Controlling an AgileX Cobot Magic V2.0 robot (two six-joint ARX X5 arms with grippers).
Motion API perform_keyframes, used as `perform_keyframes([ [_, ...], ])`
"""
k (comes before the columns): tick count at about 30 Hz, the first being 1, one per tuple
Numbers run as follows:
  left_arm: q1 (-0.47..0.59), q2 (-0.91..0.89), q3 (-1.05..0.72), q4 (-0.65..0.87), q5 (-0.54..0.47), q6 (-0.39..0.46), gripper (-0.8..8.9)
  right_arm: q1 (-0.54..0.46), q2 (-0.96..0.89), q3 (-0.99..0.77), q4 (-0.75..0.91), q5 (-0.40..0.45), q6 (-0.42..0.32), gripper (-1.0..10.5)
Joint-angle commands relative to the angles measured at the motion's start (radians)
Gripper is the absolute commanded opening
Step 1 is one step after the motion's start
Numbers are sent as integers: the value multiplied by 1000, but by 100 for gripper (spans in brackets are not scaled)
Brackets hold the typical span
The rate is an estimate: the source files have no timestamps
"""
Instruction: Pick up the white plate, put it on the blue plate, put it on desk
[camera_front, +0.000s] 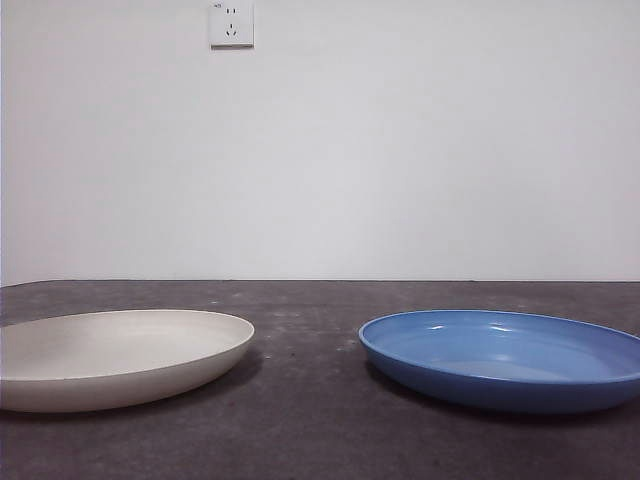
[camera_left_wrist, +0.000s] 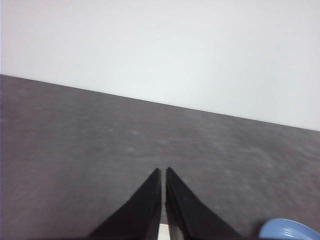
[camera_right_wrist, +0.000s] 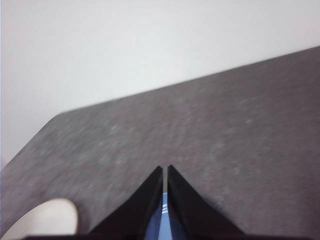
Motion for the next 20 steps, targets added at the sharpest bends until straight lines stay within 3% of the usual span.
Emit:
perform_keyframes([
  [1,-8,61,93,-28,50,17,16,24,60,85,-26,-23,-57,11],
  [12,-88,185,295,-181,256,39,16,180,238,309,-164,-200,-139,11],
  [20,-156,184,309,-280,374,92,18,204,294,364,-304,-304,-203,11],
])
